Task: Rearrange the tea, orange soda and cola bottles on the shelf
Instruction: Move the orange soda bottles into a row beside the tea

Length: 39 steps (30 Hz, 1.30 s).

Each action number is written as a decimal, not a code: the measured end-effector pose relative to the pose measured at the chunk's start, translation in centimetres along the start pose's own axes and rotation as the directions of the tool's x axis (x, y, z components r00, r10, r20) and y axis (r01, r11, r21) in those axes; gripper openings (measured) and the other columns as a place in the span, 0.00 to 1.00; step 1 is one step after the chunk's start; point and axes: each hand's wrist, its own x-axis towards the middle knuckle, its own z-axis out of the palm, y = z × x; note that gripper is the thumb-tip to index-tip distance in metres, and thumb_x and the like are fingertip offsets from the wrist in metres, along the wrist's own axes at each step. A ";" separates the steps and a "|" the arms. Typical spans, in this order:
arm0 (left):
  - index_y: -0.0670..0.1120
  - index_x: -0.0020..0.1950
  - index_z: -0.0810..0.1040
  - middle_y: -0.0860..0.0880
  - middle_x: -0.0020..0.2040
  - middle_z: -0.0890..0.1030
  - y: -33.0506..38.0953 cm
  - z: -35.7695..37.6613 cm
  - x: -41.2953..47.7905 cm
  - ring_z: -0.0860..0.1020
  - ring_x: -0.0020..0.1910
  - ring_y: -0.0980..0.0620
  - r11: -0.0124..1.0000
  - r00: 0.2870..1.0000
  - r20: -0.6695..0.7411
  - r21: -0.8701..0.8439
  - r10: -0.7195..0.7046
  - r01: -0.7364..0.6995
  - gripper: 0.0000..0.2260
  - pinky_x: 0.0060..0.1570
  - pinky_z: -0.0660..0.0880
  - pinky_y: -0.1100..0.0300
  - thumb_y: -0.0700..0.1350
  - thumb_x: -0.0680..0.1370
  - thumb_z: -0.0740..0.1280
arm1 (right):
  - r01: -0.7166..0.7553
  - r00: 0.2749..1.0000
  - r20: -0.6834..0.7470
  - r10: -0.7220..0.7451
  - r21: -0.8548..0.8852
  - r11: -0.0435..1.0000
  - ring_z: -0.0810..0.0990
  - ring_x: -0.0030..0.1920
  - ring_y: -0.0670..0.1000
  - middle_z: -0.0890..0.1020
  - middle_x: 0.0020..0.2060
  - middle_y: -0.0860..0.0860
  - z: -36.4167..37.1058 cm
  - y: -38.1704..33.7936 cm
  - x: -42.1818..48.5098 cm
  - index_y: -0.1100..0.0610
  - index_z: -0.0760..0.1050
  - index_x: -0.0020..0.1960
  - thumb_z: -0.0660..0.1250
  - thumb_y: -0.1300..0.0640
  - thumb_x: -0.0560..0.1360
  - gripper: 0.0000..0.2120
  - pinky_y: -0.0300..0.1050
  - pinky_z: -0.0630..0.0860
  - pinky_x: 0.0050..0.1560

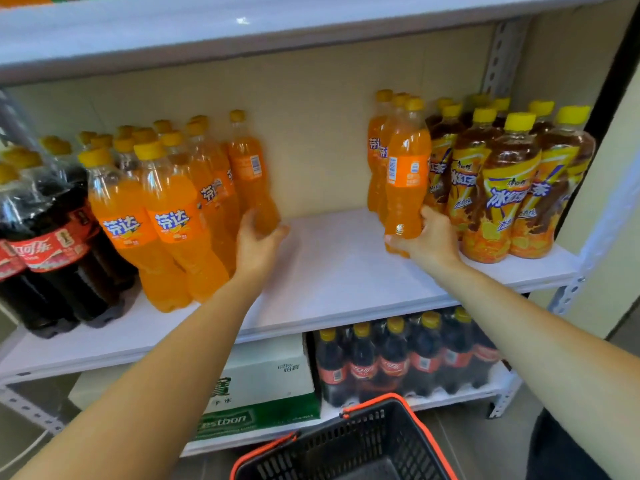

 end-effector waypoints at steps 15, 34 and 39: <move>0.48 0.77 0.68 0.46 0.70 0.77 -2.8 4.3 7.6 0.76 0.66 0.47 0.997 0.995 -0.100 0.080 0.028 -0.020 0.36 0.69 0.73 0.50 0.44 0.72 0.80 | 0.001 1.000 0.010 -0.001 -0.036 0.999 0.81 0.57 0.57 0.82 0.58 0.55 0.4 2.3 4.2 0.57 0.74 0.65 0.86 0.54 0.62 0.36 0.55 0.80 0.57; 0.48 0.69 0.78 0.41 0.64 0.78 -1.3 5.7 8.6 0.77 0.64 0.40 0.787 0.977 0.134 0.578 0.168 -0.215 0.25 0.61 0.72 0.52 0.49 0.73 0.79 | 0.019 0.998 0.061 -0.024 0.091 0.996 0.81 0.52 0.50 0.82 0.52 0.47 0.4 3.2 3.7 0.53 0.75 0.63 0.83 0.55 0.66 0.29 0.37 0.74 0.44; 0.51 0.68 0.79 0.42 0.64 0.79 -0.6 4.0 6.9 0.77 0.63 0.40 0.733 0.983 0.119 0.654 0.142 -0.186 0.26 0.62 0.71 0.53 0.53 0.72 0.79 | 0.013 0.998 0.060 -0.019 0.099 0.995 0.81 0.52 0.50 0.81 0.52 0.47 0.5 3.2 3.6 0.52 0.74 0.64 0.83 0.54 0.67 0.30 0.37 0.73 0.44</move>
